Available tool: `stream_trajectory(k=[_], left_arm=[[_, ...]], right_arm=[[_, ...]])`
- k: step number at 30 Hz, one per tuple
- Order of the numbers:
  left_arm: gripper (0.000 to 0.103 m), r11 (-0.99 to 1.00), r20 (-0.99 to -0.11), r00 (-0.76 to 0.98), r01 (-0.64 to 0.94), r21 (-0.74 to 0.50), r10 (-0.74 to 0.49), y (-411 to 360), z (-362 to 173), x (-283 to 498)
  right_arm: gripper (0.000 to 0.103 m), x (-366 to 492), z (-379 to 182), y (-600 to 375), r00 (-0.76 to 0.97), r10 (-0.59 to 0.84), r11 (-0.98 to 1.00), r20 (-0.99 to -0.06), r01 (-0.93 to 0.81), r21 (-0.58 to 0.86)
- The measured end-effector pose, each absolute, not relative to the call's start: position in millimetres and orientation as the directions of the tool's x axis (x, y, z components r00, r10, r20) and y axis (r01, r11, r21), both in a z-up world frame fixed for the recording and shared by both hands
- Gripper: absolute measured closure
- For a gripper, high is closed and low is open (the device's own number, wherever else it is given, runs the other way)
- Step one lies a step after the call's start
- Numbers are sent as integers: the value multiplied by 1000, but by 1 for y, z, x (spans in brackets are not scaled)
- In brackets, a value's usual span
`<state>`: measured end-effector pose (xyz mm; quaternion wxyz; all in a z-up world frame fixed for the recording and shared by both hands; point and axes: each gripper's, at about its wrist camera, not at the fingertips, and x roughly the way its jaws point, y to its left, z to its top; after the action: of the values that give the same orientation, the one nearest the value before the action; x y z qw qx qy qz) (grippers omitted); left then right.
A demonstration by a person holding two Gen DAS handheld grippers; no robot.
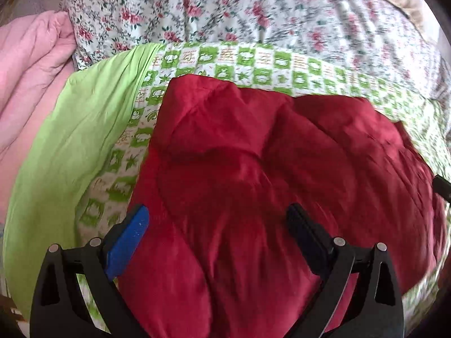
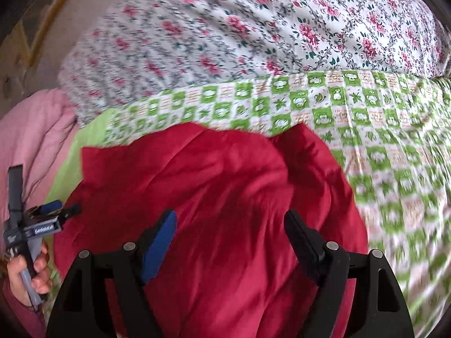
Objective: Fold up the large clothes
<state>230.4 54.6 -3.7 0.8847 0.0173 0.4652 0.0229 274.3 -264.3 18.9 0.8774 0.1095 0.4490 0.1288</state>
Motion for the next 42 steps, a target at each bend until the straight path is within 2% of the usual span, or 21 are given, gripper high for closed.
stream_trajectory(k=[6,10,14,27,31,33,35,39,42], left_arm=[[4,999,-830,558,30,34,11,36,-9,180],[4,998,-846,533,55,19,-13,25,-22,164],[0,998,-855,519,49,40,9,21,-39,165],[0,995,-857,513,56,82,42,13,-54,187],[0,995,-857,513,54,86,46,14,-55,187],[0,995,-857,513,52,81,43,15,-55,186],[0,996,-857,513,50,78,41,15,-54,186],[0,998,-862,507,46,53,22,18,-52,180],[0,998,-866,501,46,36,8,22,-53,178]], right_arm=[[23,222,11,-256,522,309,951,-795,-148,272],[22,217,-7,-258,500,276,961,-821,-145,235],[17,231,-27,-261,470,260,966,-843,-126,227],[6,255,-44,-259,474,232,973,-849,-117,200],[7,250,-35,-258,471,215,977,-855,-102,189],[13,239,-18,-257,509,238,971,-827,-119,206],[13,234,-8,-258,527,254,967,-811,-129,219],[12,239,-32,-253,445,246,969,-861,-145,202],[11,239,-38,-252,454,244,969,-857,-151,196]])
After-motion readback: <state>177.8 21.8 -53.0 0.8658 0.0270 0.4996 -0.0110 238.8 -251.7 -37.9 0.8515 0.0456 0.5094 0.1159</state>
